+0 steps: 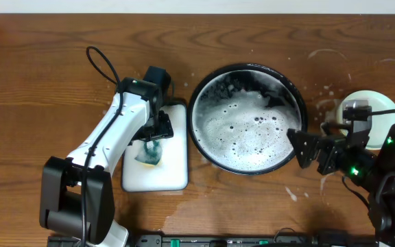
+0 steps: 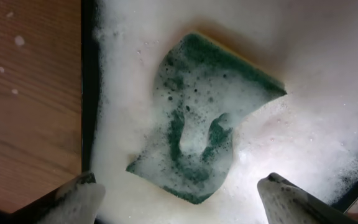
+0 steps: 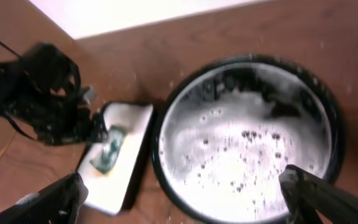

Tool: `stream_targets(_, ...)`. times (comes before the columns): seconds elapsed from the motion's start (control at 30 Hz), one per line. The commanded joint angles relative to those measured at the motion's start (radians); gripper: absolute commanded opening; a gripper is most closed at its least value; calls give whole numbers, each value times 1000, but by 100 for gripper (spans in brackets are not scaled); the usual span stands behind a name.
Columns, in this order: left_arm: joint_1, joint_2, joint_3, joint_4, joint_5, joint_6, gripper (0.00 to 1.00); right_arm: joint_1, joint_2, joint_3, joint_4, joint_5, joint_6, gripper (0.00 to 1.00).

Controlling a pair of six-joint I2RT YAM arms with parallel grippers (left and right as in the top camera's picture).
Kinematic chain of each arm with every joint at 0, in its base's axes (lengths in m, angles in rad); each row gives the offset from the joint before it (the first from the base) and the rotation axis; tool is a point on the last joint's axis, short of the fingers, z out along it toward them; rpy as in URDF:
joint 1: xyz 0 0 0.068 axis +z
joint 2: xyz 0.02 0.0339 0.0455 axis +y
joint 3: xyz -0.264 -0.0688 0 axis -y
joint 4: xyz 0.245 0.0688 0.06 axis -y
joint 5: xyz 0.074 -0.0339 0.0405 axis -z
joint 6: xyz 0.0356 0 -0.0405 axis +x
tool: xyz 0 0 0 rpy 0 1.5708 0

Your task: Clean dirty plates on tray and stack at the side

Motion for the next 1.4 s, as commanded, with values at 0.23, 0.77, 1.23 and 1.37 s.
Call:
stream_targets(0.23,4,-1,-1,-6,-1,6,86,105,-158,-176,197,299,-122,99)
stream_targets(0.77,4,-1,-1,-6,-1,6,86,154,-772,-850,585,436,-161,99)
stream_targets(1.23,4,-1,-1,-6,-1,6,86,158,-772,-1027,840,433,-161,99)
stream_targets(1.37,4,-1,-1,-6,-1,6,86,158,-771,-1027,840,433,-161,99)
